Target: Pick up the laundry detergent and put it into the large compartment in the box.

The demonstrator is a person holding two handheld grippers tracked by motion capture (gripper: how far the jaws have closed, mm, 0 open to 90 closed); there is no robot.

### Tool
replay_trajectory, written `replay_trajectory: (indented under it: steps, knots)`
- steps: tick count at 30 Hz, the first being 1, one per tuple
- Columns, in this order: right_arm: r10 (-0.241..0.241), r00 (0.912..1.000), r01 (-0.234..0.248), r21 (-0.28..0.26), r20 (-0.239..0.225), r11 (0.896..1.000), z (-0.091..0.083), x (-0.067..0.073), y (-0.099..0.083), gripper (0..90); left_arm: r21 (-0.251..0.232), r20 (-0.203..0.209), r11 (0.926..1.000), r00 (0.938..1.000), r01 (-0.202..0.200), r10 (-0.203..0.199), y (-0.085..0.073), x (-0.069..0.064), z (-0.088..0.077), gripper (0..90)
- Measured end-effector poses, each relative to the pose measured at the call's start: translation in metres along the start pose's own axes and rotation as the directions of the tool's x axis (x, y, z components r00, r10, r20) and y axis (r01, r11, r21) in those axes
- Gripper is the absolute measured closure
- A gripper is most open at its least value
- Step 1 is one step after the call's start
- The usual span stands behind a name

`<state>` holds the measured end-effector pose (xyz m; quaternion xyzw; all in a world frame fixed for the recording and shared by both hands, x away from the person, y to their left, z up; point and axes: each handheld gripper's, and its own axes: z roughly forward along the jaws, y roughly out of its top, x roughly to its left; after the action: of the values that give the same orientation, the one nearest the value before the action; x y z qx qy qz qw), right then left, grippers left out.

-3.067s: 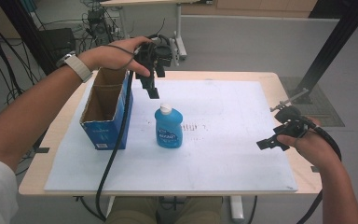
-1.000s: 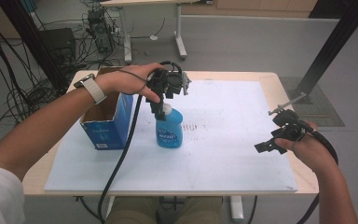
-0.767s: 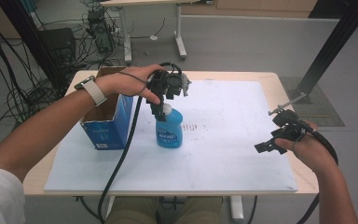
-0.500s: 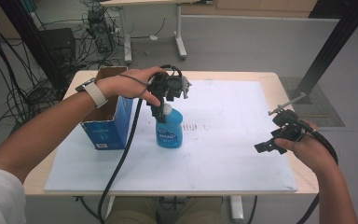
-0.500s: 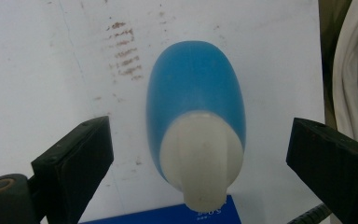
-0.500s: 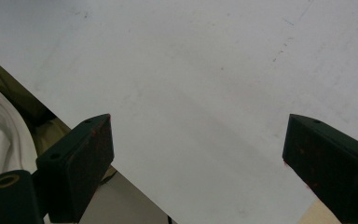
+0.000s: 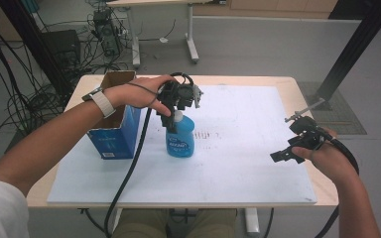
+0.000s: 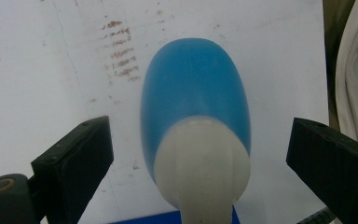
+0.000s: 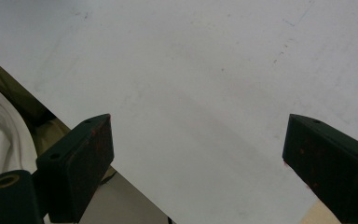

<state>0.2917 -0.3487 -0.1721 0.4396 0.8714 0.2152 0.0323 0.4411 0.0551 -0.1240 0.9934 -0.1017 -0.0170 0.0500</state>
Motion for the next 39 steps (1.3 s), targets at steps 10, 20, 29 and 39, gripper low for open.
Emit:
replay_trajectory:
  steps: [10, 20, 29, 39]
  knots:
    - [0.0, 1.0, 0.0, 0.001, -0.001, 1.0, 0.0007, -0.0006, 0.0, 8.7, -0.007, -0.005, 1.0, 1.0, 0.0, 0.0, -0.0005, -0.0004, 0.0054, 7.8]
    - [0.002, 1.0, -0.002, -0.001, 0.0, 1.0, 0.0009, -0.001, -0.0012, 8.8, -0.008, -0.007, 1.0, 1.0, 0.002, -0.002, -0.0015, 0.0001, 0.007, 8.0]
    - [0.0, 1.0, 0.0, -0.001, 0.0, 1.0, 0.0011, -0.0008, -0.0007, 8.7, -0.011, 0.002, 0.9999, 1.0, 0.008, -0.008, -0.0028, 0.0014, 0.0087, 8.1]
    - [-0.001, 1.0, 0.001, -0.001, -0.001, 1.0, 0.0013, -0.0008, -0.0001, 8.7, -0.007, -0.003, 0.9999, 1.0, 0.007, -0.007, -0.0029, 0.0009, 0.0088, 7.9]
